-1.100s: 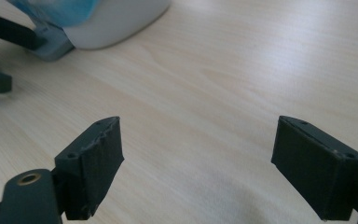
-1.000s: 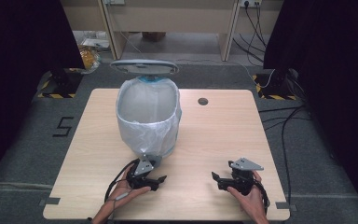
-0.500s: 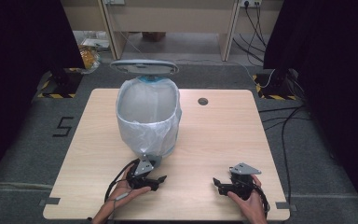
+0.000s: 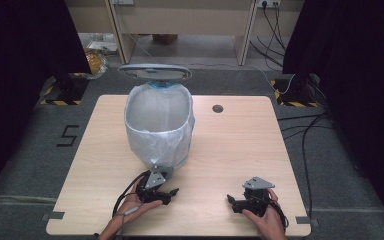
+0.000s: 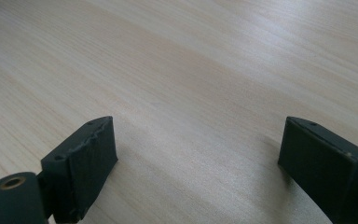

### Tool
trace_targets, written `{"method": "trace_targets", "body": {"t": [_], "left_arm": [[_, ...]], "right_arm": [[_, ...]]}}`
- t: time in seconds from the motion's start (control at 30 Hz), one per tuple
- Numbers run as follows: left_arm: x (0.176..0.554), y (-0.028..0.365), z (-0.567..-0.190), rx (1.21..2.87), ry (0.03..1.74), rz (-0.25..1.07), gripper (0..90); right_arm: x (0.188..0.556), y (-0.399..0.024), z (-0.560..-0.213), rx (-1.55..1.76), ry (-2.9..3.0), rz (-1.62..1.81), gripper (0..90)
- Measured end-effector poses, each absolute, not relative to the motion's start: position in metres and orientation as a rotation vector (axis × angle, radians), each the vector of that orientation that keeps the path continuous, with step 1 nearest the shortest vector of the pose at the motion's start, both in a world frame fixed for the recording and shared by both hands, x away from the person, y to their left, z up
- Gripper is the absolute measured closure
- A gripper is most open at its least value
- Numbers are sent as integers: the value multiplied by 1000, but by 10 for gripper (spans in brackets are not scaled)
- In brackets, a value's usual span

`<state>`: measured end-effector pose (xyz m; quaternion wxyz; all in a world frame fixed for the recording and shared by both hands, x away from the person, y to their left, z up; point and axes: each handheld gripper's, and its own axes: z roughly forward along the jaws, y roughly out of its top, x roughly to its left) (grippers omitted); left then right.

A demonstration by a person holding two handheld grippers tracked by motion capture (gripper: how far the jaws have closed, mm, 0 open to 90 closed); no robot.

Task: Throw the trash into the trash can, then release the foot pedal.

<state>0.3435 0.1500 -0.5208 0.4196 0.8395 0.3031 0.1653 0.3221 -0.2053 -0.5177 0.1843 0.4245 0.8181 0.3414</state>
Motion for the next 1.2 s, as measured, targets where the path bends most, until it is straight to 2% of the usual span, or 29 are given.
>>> {"method": "trace_targets", "body": {"t": [1.2], "left_arm": [[342,150,-516,2117,765,429,263]], "right_arm": [[323,-204,-518,1200,2312,959,87]]}}
